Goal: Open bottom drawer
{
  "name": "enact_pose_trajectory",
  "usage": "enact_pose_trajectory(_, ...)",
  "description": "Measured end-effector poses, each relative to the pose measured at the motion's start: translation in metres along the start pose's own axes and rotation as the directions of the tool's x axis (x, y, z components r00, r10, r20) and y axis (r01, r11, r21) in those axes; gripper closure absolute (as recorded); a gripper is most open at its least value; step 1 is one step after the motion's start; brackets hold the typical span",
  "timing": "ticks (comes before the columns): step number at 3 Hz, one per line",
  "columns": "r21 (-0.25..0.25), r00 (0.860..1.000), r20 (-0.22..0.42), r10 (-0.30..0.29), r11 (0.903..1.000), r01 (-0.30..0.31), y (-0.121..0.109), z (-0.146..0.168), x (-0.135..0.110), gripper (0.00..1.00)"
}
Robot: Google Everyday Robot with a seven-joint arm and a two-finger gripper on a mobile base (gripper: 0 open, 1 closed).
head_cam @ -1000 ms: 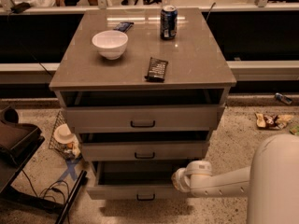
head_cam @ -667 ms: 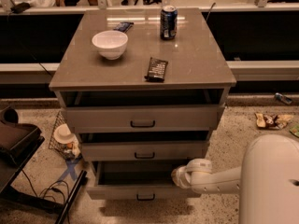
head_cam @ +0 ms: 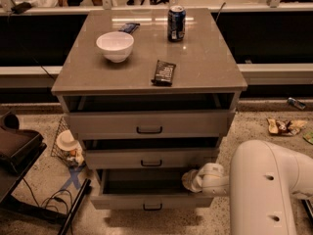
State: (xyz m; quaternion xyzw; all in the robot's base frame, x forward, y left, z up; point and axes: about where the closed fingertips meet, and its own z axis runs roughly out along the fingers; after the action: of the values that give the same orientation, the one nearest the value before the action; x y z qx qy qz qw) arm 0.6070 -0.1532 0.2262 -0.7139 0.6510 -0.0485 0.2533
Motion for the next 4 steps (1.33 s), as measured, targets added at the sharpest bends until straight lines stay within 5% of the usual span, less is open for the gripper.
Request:
enact_pose_trajectory(3, -0.065, 1.0, 0.004, -0.013, 0.9978, 0.013, 0.016, 0.045, -0.023, 1.0)
enact_pose_trajectory(4, -0.107, 1.0, -0.014, -0.002, 0.9943, 0.001, 0.034, 0.036, -0.019, 1.0)
